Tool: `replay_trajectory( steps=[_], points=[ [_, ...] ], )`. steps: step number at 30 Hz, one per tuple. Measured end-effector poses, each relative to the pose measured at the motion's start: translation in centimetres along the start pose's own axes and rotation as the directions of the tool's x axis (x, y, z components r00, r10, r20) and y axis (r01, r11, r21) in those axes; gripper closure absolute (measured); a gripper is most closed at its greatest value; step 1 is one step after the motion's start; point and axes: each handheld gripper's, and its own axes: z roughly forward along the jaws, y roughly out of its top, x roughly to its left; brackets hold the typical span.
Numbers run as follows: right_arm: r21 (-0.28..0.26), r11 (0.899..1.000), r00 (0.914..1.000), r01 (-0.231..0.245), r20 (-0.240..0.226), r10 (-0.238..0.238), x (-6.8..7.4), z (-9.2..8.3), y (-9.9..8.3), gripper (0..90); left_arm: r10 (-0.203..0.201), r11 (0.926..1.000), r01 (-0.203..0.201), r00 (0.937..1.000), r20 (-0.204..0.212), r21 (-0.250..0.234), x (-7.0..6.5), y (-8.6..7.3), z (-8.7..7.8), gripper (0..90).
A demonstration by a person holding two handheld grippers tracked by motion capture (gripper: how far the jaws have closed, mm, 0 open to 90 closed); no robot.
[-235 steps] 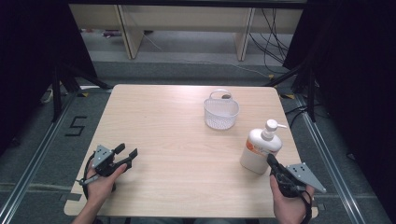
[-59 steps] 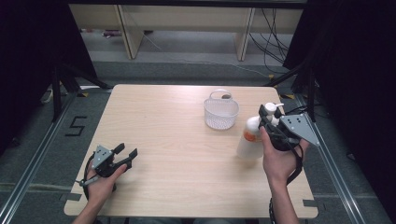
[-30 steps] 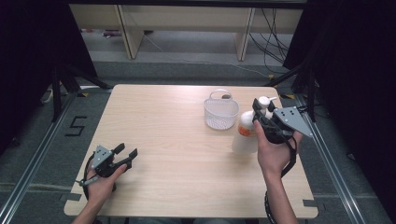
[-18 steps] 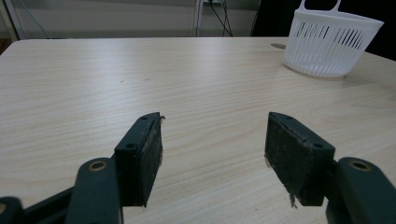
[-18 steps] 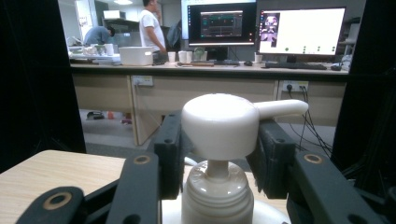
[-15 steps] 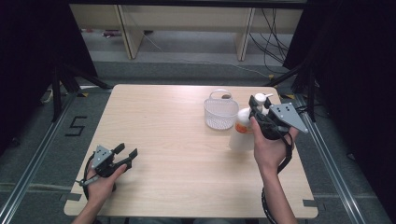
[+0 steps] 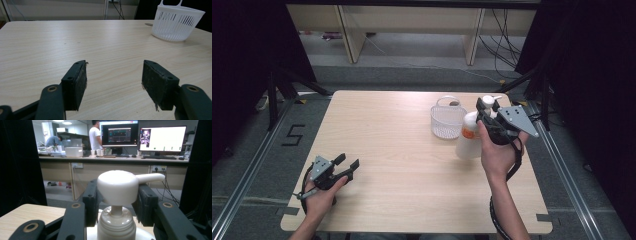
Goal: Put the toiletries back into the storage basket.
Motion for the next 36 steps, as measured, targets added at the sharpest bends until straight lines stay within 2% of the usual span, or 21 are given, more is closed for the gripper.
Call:
replay_trajectory(
  steps=[2,4,5,7,22,23,32,33,36],
  points=[
    [-0.011,1.000,0.9999,0.015,0.004,-0.015,0.0,0.2,0.1,60.0,-0.001,1.0000,0.001,1.0000,0.001,-0.002,0.0,0.0,0.0,35.9],
    [-0.007,1.000,1.0000,0.008,0.002,-0.008,0.1,0.2,0.2,60.0,-0.002,1.0000,0.002,1.0000,0.002,-0.002,0.0,0.0,0.0,35.9],
    [-0.013,1.000,0.9997,0.025,0.004,-0.025,-0.1,0.4,0.3,60.0,-0.002,1.0000,0.002,1.0000,0.002,-0.002,0.1,0.0,0.0,35.9],
    [-0.009,1.000,0.9999,0.011,0.002,-0.011,0.1,0.5,0.4,60.0,-0.001,1.0000,0.001,1.0000,0.003,-0.003,0.0,0.0,0.0,35.9],
    [-0.031,0.999,0.9999,0.014,0.010,-0.013,-0.1,1.2,1.5,60.0,0.004,1.0000,-0.004,1.0000,0.008,0.001,0.0,0.0,0.0,35.9],
    [-0.031,1.000,1.0000,-0.004,0.006,0.004,-0.1,1.3,1.7,59.9,0.005,1.0000,-0.005,1.0000,0.008,0.001,0.0,0.0,0.0,35.9],
    [-0.049,0.999,0.9999,0.012,0.010,-0.012,-0.1,1.9,2.6,60.0,0.004,1.0000,-0.004,0.9999,0.009,0.001,0.0,0.0,0.0,35.9],
    [-0.048,0.999,1.0000,-0.004,0.003,0.004,0.0,2.0,2.7,59.9,0.005,1.0000,-0.005,0.9999,0.010,0.002,0.0,0.0,0.0,35.9],
    [-0.052,0.999,1.0000,0.000,0.006,0.000,0.2,2.2,3.0,59.9,0.004,1.0000,-0.004,0.9999,0.010,0.001,0.0,0.0,0.0,35.9]
  ],
)
